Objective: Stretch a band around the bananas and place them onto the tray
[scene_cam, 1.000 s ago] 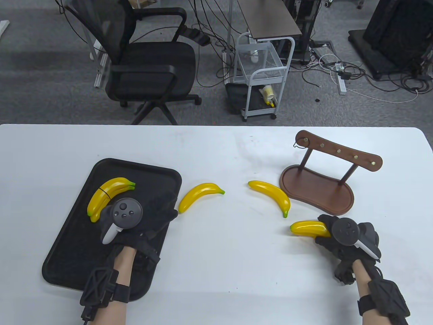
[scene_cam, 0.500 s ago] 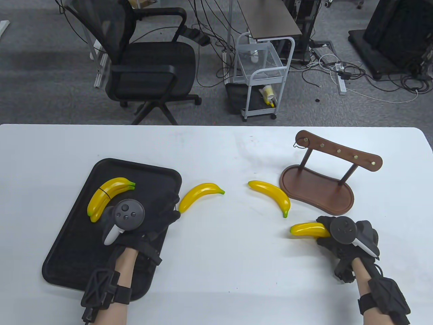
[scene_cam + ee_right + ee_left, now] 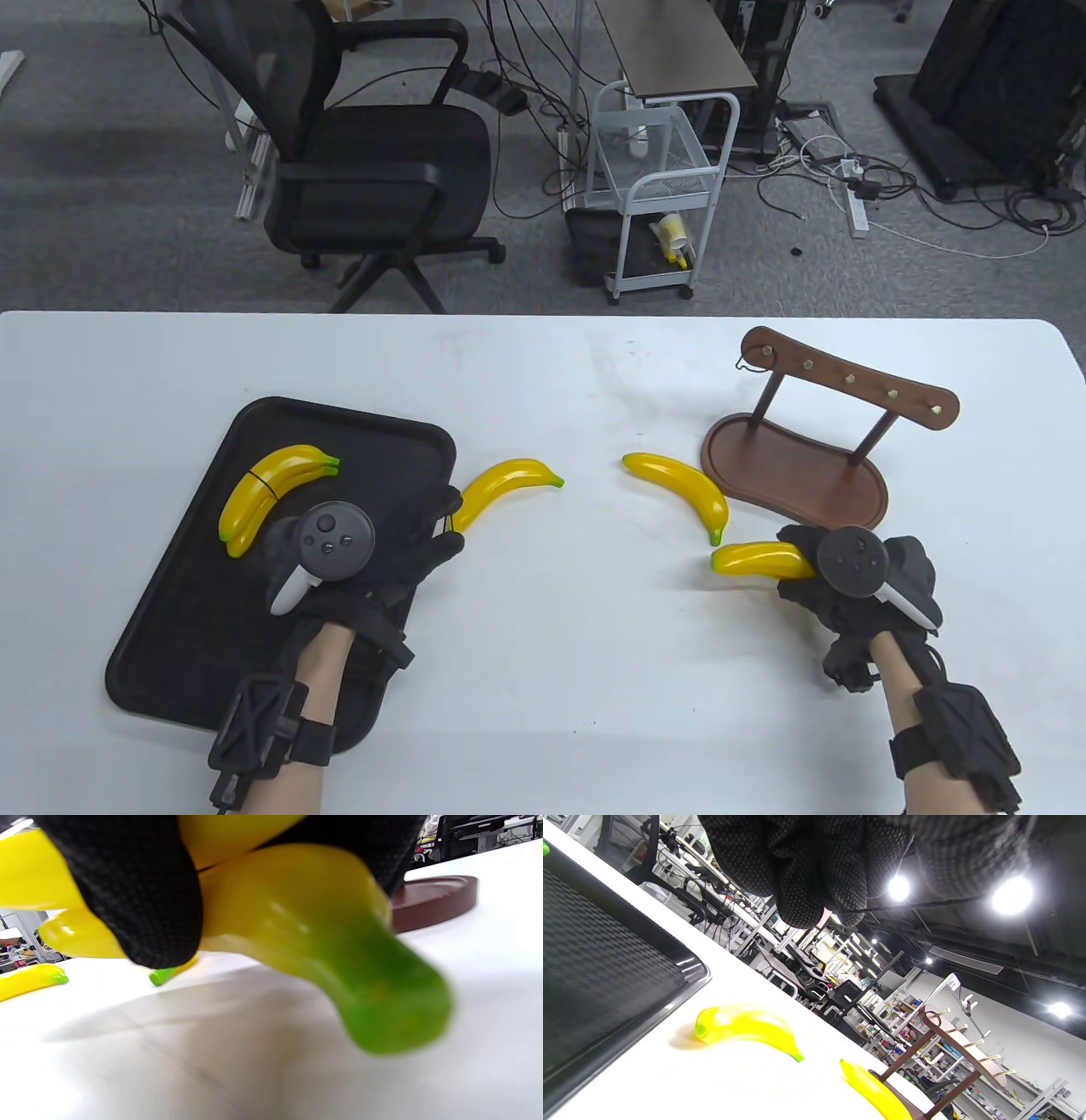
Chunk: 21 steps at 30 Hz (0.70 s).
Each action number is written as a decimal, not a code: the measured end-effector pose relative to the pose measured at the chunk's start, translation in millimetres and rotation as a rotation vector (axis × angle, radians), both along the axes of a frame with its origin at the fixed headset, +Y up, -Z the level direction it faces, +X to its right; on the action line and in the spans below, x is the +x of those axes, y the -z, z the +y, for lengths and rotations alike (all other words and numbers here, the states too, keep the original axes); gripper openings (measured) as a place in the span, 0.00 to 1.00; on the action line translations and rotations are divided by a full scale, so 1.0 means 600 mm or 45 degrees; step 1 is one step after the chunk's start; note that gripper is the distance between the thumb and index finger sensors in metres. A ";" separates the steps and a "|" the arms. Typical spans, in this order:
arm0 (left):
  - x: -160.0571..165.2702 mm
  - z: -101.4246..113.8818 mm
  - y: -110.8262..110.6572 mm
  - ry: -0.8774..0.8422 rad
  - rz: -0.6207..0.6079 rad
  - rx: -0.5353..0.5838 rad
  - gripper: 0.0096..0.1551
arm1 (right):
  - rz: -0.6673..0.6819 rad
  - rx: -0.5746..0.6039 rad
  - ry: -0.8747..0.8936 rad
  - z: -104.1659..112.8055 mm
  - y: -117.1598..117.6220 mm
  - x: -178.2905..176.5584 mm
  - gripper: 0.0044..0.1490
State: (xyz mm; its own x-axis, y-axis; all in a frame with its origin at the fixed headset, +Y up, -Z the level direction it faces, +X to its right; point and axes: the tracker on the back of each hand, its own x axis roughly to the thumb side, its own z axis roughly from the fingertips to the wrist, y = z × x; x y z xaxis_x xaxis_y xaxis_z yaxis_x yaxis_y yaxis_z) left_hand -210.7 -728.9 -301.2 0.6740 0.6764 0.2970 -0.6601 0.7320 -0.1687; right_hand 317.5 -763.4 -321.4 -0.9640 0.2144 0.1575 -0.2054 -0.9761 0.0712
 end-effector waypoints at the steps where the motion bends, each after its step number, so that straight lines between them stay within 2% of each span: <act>1: 0.001 0.000 0.000 -0.005 -0.004 -0.001 0.39 | 0.008 0.010 -0.003 0.004 0.001 -0.006 0.44; 11: 0.021 0.000 -0.002 0.008 -0.051 -0.007 0.39 | 0.135 0.132 0.051 0.063 0.020 -0.115 0.44; 21: 0.032 -0.003 -0.002 0.000 -0.080 -0.033 0.40 | 0.223 0.229 0.076 0.094 0.023 -0.221 0.44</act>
